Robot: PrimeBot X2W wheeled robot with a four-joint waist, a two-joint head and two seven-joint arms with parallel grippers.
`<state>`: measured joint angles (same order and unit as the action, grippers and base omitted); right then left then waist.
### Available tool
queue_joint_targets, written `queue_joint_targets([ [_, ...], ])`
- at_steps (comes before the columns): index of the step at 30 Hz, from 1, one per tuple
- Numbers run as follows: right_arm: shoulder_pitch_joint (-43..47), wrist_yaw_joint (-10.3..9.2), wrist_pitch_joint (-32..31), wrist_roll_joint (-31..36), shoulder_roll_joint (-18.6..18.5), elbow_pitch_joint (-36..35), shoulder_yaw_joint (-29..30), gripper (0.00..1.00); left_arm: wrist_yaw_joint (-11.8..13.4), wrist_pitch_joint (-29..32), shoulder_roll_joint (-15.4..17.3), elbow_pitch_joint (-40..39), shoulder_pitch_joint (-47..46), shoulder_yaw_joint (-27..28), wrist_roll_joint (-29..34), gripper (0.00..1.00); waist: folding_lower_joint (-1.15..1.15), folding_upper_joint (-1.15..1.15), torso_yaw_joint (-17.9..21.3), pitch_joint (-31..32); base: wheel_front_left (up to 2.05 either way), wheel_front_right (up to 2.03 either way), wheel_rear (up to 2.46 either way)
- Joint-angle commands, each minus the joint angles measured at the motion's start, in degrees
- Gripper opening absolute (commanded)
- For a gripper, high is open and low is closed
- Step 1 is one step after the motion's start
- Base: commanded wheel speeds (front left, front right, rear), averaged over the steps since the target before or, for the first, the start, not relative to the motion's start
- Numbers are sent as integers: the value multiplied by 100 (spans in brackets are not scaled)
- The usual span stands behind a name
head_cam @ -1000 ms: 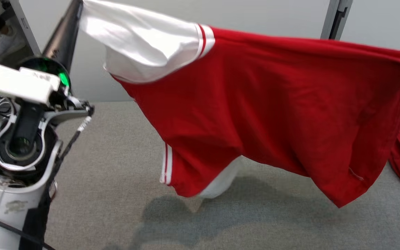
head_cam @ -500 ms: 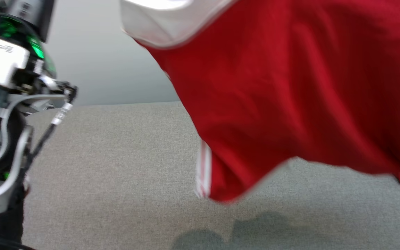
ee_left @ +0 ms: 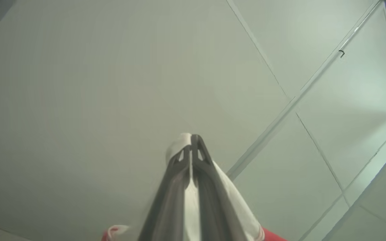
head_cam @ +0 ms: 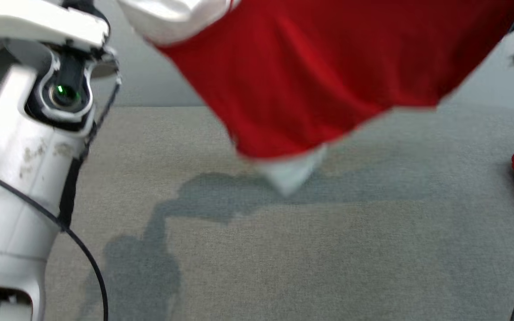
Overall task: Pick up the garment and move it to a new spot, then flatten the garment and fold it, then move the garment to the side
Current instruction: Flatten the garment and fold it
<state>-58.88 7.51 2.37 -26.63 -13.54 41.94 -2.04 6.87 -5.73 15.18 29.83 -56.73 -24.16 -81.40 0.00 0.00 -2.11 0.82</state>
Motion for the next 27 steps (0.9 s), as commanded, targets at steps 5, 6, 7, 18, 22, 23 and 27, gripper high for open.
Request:
queue_joint_targets([
  [5,-942,-2,1022,601,-212,1103,-434,0,-873,-87,-100,803,-1158,-3,220,0,0,0,-398,-187,0,0,0],
  [6,-957,-2,1054,579,-231,1393,-461,0,-1009,-40,-194,949,-1130,-48,184,0,0,0,-452,-243,0,0,0],
  [7,-926,-2,1070,547,-260,1669,-472,0,-1103,40,-284,1077,-1038,-101,132,0,0,0,-493,-325,0,0,0],
  [18,376,-2,871,-189,-309,3022,-458,0,-1432,-212,-885,1648,1038,-800,51,0,0,0,-590,-1476,0,0,0],
  [22,873,-2,406,-545,-234,3031,-567,0,-1434,-318,-809,1332,1806,-1049,2,0,0,0,-432,-1490,0,0,0],
  [23,986,-2,280,-645,-227,2956,-626,0,-1434,-336,-757,1203,1983,-1122,5,0,0,0,-401,-1463,0,0,0],
  [27,1436,-2,-285,-1113,-307,2617,-856,0,-1435,-379,-544,739,2607,-1370,-3,0,0,0,-311,-1325,0,0,0],
])
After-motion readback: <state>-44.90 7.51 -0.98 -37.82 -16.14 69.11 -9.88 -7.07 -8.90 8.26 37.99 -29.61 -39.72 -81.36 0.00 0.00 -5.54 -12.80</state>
